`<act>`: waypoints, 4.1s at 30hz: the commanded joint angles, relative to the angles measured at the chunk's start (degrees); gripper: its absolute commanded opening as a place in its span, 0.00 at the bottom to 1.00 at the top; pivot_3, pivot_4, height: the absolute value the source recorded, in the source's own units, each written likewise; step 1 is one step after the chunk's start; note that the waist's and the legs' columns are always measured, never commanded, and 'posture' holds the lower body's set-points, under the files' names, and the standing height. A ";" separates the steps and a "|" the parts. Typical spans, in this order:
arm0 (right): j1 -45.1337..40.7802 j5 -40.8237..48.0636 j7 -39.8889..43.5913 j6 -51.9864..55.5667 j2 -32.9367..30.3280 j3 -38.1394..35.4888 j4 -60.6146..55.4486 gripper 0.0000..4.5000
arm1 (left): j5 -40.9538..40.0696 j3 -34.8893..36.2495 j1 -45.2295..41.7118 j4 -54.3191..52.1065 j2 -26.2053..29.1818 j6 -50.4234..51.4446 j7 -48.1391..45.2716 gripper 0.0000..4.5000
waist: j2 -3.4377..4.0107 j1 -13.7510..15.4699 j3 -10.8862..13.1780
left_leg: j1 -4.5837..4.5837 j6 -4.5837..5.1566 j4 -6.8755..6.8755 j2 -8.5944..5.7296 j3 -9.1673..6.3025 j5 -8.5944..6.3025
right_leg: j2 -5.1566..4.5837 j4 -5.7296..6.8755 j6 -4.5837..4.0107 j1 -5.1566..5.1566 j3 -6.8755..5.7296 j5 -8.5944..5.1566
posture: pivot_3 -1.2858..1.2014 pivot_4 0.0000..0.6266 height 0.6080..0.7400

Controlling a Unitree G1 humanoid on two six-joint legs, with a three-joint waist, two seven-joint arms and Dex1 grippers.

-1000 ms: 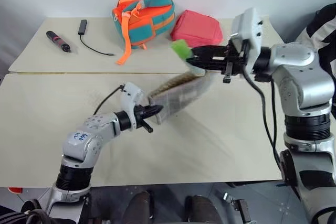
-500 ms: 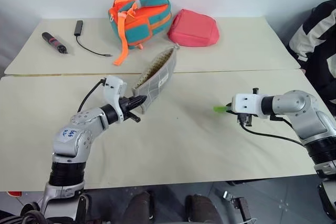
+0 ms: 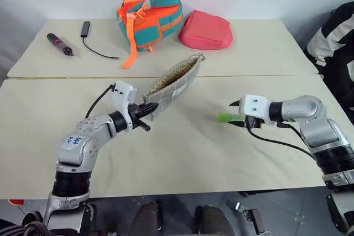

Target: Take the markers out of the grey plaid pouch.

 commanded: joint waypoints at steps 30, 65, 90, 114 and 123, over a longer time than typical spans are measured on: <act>-15.22 0.38 14.99 -1.59 3.02 8.98 -7.10 0.01 | -15.49 -3.20 -0.74 -12.69 10.61 15.66 -13.87 0.00 | -0.03 -0.06 0.02 | -0.10 0.00 -0.01 -0.01 -0.03 -0.13 | -0.02 -0.09 -0.04 -0.08 -0.04 0.03 | 0.52 0.24 1.00; -16.85 -11.83 15.92 4.84 10.43 18.71 -9.34 0.24 | -20.57 3.34 2.99 -6.32 3.39 13.94 -10.66 0.00 | -0.03 -0.19 0.02 | -0.05 -0.04 0.01 0.08 -0.05 -0.10 | -0.02 0.01 -0.08 -0.09 -0.03 0.01 | 0.52 0.24 1.00; -18.71 -25.58 8.09 1.49 16.52 24.48 2.01 0.24 | -18.81 -1.08 5.67 -7.84 5.11 12.82 -10.97 0.00 | -0.03 -0.96 0.01 | 0.01 -0.09 0.01 0.01 -0.06 -0.09 | -0.01 0.09 -0.08 -0.06 -0.03 0.01 | 0.52 0.24 1.00; -15.82 -23.67 11.59 9.34 18.55 22.22 -0.25 0.01 | -19.27 -1.33 6.19 -9.00 4.53 12.74 -9.24 0.00 | -0.04 -1.41 0.00 | 0.04 -0.10 0.01 0.01 -0.07 -0.08 | -0.01 0.13 -0.08 -0.05 -0.02 0.01 | 0.52 0.24 1.00; -17.42 -13.78 17.27 16.83 13.48 13.86 -9.28 0.01 | -17.79 -1.47 6.29 -8.13 4.95 11.42 -9.11 0.00 | -0.04 -1.32 0.01 | 0.00 -0.08 -0.03 -0.01 -0.08 -0.12 | -0.04 0.03 -0.08 -0.05 -0.04 0.01 | 0.52 0.24 1.00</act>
